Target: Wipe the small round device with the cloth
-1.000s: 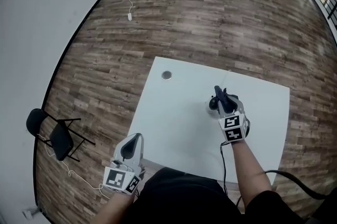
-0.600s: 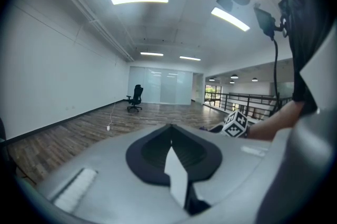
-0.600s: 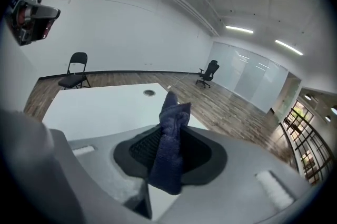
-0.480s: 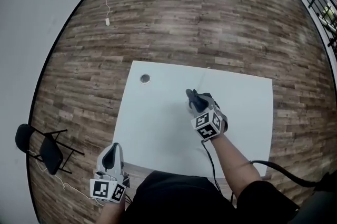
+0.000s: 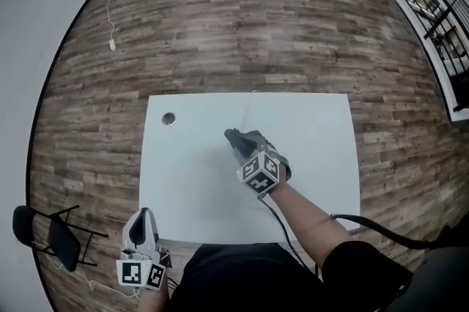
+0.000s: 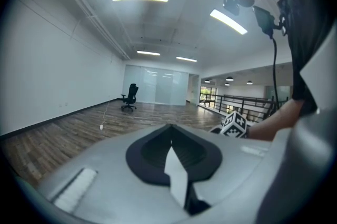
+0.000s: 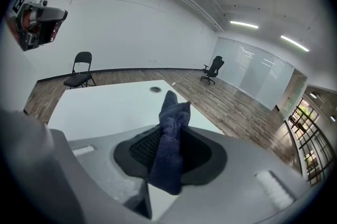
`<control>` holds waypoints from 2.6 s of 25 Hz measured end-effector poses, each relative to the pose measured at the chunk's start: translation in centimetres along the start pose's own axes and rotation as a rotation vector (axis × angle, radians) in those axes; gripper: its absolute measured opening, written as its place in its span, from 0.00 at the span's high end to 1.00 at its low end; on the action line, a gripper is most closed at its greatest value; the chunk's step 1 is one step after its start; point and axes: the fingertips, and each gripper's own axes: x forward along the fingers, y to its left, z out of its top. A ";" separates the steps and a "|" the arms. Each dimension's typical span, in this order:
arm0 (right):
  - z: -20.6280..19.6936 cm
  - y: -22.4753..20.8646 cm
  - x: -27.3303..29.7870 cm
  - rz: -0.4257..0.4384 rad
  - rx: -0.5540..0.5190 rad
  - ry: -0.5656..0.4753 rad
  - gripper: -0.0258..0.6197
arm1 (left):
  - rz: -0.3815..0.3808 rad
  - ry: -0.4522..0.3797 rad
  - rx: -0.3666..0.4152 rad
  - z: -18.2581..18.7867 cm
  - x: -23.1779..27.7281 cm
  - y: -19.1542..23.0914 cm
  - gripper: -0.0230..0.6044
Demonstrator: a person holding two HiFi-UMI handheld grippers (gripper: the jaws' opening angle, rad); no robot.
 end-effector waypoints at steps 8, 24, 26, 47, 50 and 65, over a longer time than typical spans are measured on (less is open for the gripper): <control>-0.5 1.3 -0.2 -0.002 0.040 0.027 0.79 | -0.076 0.007 -0.008 -0.2 2.3 1.3 0.95; -7.8 6.1 -1.4 0.086 0.129 0.237 0.79 | -0.318 0.015 0.062 -1.8 9.7 -2.0 0.95; -7.7 6.6 -2.4 0.100 0.151 0.216 0.79 | -0.325 0.012 0.049 -2.3 10.0 -2.1 0.95; -1.6 -2.9 -4.0 -0.245 -0.129 0.259 0.79 | -0.423 -0.004 -0.115 -5.7 8.6 -6.5 0.95; -1.7 -1.5 -3.3 -0.222 -0.091 0.272 0.79 | -0.428 -0.012 -0.113 -5.4 8.9 -6.2 0.95; -5.4 2.6 -1.7 -0.109 0.048 0.302 0.79 | -0.412 0.032 -0.050 -6.0 9.3 -5.4 0.95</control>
